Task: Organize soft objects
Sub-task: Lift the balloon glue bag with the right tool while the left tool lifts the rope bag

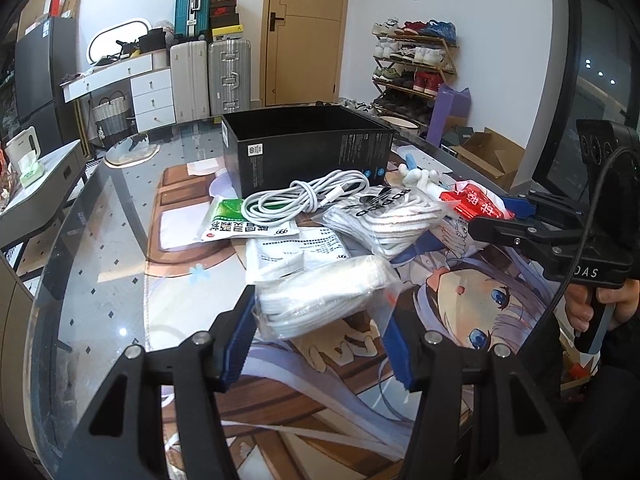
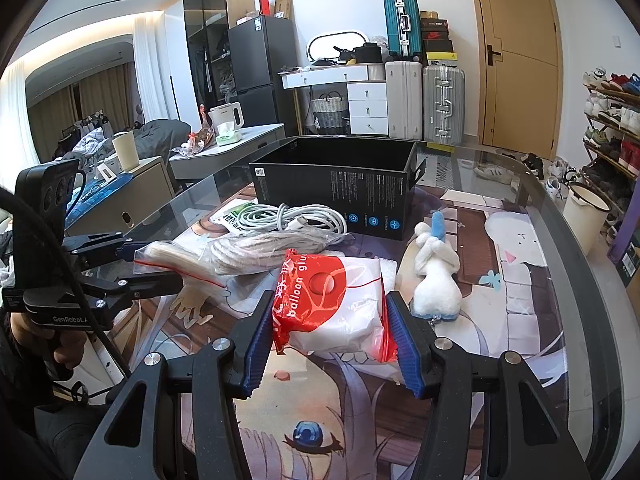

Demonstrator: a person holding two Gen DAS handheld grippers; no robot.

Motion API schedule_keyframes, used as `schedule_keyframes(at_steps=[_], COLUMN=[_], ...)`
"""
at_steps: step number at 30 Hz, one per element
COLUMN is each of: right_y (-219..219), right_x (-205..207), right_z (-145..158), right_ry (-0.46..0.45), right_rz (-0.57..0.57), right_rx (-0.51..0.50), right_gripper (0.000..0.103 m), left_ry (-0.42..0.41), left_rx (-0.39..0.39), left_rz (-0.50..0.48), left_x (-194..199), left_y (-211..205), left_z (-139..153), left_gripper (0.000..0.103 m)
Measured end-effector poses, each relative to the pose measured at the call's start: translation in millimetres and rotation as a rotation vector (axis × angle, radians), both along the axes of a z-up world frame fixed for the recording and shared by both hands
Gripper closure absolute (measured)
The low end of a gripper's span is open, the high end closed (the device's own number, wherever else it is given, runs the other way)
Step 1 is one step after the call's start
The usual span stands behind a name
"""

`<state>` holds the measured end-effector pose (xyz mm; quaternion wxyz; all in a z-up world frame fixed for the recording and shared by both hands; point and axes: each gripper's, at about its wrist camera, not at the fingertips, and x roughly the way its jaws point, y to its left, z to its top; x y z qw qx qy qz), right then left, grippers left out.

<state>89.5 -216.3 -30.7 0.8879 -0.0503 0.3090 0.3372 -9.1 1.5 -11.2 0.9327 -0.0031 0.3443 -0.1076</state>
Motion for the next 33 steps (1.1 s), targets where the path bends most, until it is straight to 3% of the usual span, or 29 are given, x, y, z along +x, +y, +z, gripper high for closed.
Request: schedule_keyframes(at_steps=[9,20,26,28,33], right_y=[0,0,0,0,1], right_x=[0,0,0,0,0], right_z=[0,-1,-1,-2,-2], right_ry=[0.000,0.001,0.000,0.002,-0.002], right_rz=[0.000,0.000,-0.001,0.001,-0.001], right_rx=[0.001,0.001,0.000,-0.001,0.000], right_gripper=[0.048,0.048,0.048,0.048,0.048], left_ry=[0.029,0.106,0.113,0.106,0.096], left_rx=[0.009,-0.010,0.017,0.029,0.026], left_rz=[0.015,0.002,-0.032,-0.046,-0.070], left_x=[13,22,19,18,11], left_y=[-6,-10,-18,-20,-20], left_z=[-8,-21,-26,-26,-24], left_gripper=[0.021,0.015,0.017,0.028,0.037])
